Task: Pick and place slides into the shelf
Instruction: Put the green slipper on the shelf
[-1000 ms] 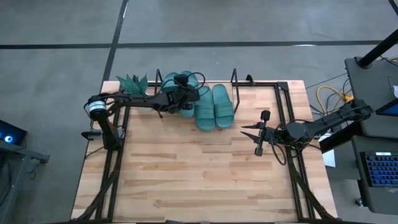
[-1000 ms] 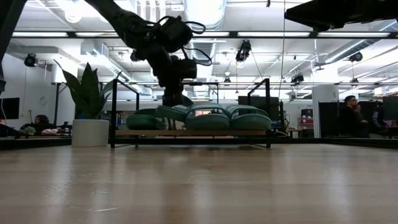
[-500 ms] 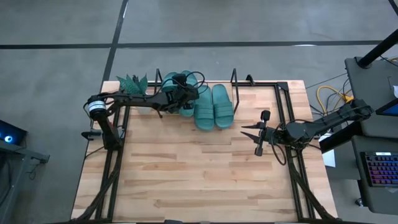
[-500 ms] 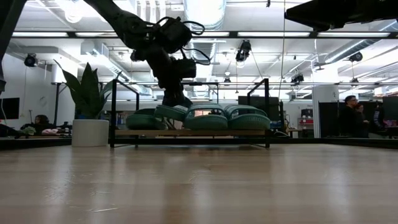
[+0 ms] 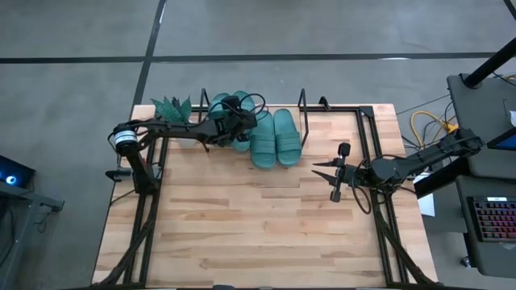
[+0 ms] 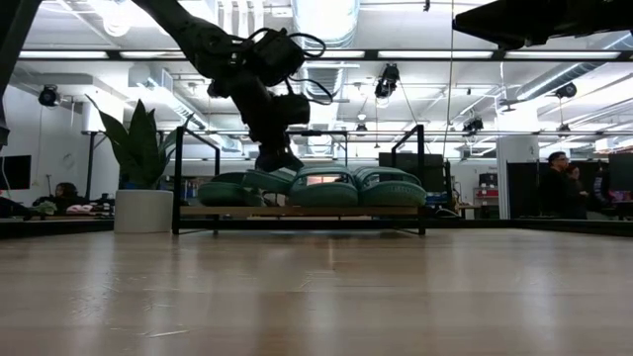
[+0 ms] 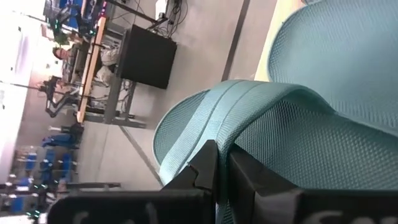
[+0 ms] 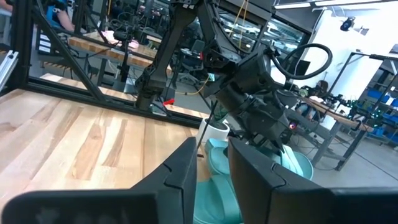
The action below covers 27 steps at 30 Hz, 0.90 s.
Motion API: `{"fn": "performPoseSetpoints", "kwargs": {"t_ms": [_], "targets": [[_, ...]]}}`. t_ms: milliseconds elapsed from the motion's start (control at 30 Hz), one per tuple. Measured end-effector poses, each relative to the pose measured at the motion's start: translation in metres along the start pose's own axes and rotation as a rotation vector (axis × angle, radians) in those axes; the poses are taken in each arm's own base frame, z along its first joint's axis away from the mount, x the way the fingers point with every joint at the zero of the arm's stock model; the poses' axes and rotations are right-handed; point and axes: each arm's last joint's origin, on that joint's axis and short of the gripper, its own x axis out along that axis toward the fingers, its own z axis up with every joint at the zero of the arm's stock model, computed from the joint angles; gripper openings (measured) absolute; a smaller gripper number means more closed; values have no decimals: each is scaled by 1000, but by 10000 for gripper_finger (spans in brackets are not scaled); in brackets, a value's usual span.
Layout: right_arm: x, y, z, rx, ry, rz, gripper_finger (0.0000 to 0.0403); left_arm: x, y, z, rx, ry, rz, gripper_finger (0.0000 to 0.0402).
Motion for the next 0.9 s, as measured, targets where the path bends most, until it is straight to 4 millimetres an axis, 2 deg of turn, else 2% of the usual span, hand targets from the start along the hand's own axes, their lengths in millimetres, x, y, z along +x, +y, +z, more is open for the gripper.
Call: {"fn": "performPoseSetpoints", "kwargs": {"t_ms": [267, 733, 900], "targets": [[0, 0, 0, 2, 0, 0, 79, 2, -4, 0, -107, -23, -50, 0], [0, 0, 0, -1, 0, 1, 82, 3, -9, -3, -121, -30, -97, 0], [0, 0, 0, -1, 0, 1, 83, 2, -10, -3, -117, -39, -121, 24]]}}
